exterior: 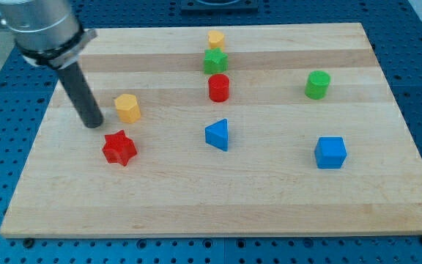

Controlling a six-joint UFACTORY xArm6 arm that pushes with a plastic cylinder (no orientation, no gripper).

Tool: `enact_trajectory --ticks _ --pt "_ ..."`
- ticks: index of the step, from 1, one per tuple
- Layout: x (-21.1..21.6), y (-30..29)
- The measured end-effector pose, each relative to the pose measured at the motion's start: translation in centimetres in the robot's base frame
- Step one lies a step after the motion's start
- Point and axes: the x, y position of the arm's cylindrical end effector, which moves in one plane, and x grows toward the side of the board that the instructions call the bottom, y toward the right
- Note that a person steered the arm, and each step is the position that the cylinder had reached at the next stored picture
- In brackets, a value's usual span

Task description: Push the yellow hexagon towards the center

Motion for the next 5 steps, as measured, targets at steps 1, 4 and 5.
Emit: enact_trajectory --ticks 1,4,5 --pt "0.0 4.5" --pt "0.0 2.0" --pt "-0.6 -0.9"
